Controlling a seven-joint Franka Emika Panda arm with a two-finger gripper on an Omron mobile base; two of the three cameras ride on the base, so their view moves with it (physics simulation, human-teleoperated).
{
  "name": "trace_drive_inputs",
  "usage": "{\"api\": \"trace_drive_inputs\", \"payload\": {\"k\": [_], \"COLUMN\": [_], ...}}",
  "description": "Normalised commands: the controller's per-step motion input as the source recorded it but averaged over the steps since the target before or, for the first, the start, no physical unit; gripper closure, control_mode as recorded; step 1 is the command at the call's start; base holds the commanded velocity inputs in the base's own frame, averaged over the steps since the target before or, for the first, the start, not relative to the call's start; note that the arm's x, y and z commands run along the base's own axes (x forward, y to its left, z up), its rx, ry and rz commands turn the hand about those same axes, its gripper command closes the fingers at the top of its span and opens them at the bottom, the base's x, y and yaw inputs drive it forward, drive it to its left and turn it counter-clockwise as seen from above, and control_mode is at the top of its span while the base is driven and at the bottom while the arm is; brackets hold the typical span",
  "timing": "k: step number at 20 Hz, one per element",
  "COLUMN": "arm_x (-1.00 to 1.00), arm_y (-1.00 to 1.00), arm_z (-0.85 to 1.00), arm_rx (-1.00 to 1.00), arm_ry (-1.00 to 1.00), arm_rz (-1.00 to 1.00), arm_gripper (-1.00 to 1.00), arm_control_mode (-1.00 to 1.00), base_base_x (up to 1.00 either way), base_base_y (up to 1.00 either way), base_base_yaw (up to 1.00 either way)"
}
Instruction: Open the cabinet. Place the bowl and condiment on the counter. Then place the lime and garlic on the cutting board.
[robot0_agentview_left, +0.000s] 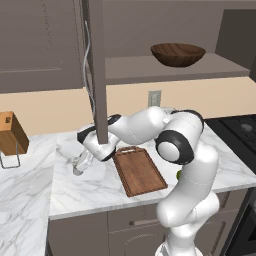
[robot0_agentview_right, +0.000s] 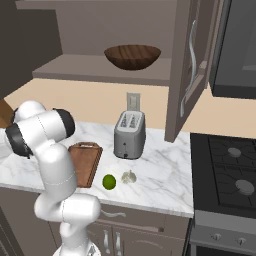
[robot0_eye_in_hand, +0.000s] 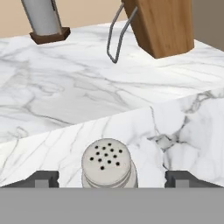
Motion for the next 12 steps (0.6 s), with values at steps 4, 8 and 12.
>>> {"api": "trace_drive_inputs", "payload": {"k": [4, 8, 12], "arm_x": [0.00, -0.15, -0.30], "arm_y": [-0.23, -0.33, -0.53], "arm_z": [0.53, 1.00, 1.00], "arm_rx": [0.04, 0.00, -0.07], "arm_ry": [0.04, 0.10, 0.18], "arm_rz": [0.00, -0.06, -0.17], "arm_gripper": [-1.00, -1.00, -1.00], "arm_control_mode": [-1.00, -1.00, -1.00], "base_base_x": [0.00, 0.00, 0.00], "base_base_y": [0.00, 0.00, 0.00], "base_base_yaw": [0.00, 0.00, 0.00]}}
